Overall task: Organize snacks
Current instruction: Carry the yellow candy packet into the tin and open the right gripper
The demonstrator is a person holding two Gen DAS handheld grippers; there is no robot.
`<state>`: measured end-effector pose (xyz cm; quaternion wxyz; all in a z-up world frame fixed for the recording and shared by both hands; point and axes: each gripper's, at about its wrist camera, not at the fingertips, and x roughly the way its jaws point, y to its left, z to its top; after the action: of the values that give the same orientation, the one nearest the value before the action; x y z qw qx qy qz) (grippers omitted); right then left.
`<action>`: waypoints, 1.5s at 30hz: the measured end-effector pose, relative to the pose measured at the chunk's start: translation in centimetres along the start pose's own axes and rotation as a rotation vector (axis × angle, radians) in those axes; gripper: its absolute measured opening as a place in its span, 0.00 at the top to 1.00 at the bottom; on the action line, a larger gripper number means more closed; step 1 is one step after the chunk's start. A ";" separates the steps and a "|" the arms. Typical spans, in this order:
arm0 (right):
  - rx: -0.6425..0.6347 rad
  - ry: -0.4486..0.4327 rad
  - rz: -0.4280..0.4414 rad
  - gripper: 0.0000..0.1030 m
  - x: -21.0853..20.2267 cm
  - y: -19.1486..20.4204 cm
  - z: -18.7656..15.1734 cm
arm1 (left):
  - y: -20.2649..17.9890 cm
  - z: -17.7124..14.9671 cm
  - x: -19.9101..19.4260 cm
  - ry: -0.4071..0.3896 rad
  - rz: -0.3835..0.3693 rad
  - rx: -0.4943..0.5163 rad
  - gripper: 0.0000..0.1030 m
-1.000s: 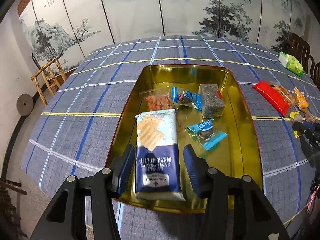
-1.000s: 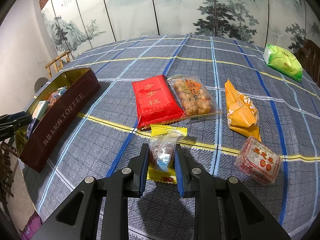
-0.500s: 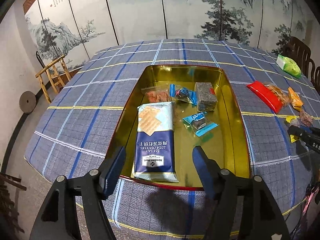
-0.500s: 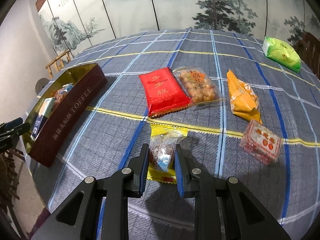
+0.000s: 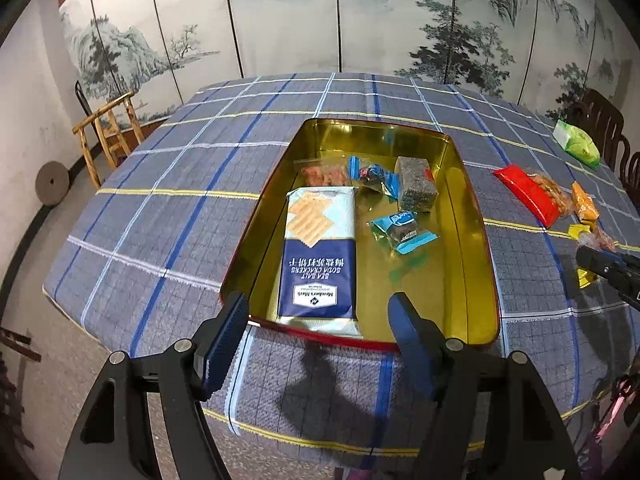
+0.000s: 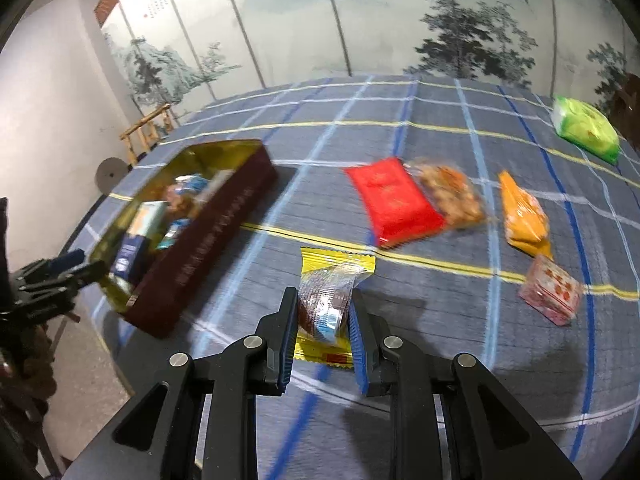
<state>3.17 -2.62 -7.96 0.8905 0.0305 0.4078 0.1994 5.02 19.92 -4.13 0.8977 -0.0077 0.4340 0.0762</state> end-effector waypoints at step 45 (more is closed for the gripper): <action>-0.219 0.163 0.192 0.76 10.2 16.5 3.9 | 4.1 -1.4 -2.2 -0.031 0.001 -0.150 0.01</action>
<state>6.64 16.85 -9.06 0.8293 -0.0440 0.4496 0.3288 2.01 23.60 -3.07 0.9012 -0.0734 0.4130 0.1090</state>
